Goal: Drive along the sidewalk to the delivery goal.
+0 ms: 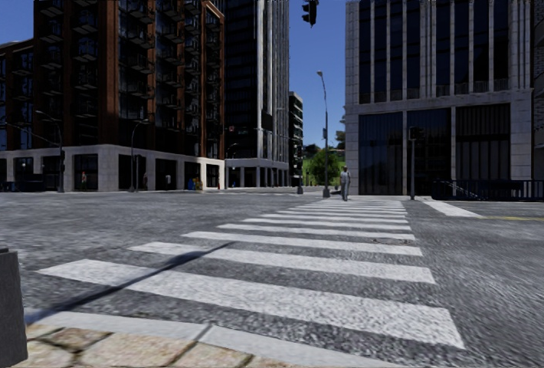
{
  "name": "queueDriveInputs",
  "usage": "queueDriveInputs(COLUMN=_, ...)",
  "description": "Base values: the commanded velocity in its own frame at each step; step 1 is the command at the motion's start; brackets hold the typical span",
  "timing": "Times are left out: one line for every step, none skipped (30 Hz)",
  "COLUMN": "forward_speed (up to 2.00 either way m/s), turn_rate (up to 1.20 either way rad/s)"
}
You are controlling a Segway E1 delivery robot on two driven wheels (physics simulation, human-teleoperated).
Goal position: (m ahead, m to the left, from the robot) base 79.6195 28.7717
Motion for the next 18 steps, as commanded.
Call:
queueDriveInputs(forward_speed=2.0, turn_rate=-0.47)
queueDriveInputs(forward_speed=2.0, turn_rate=-0.47)
queueDriveInputs(forward_speed=2.0, turn_rate=-0.47)
queueDriveInputs(forward_speed=2.0, turn_rate=-0.47)
queueDriveInputs(forward_speed=2.0, turn_rate=-0.47)
queueDriveInputs(forward_speed=2.0, turn_rate=-0.47)
queueDriveInputs(forward_speed=1.97, turn_rate=-0.47)
queueDriveInputs(forward_speed=1.69, turn_rate=-0.47)
queueDriveInputs(forward_speed=1.38, turn_rate=-0.47)
queueDriveInputs(forward_speed=1.29, turn_rate=-0.47)
queueDriveInputs(forward_speed=1.29, turn_rate=-0.47)
queueDriveInputs(forward_speed=1.26, turn_rate=-0.47)
queueDriveInputs(forward_speed=1.25, turn_rate=-0.47)
queueDriveInputs(forward_speed=1.25, turn_rate=-0.47)
queueDriveInputs(forward_speed=1.25, turn_rate=-0.47)
queueDriveInputs(forward_speed=1.25, turn_rate=-0.46)
queueDriveInputs(forward_speed=1.25, turn_rate=-0.46)
queueDriveInputs(forward_speed=1.25, turn_rate=-0.46)
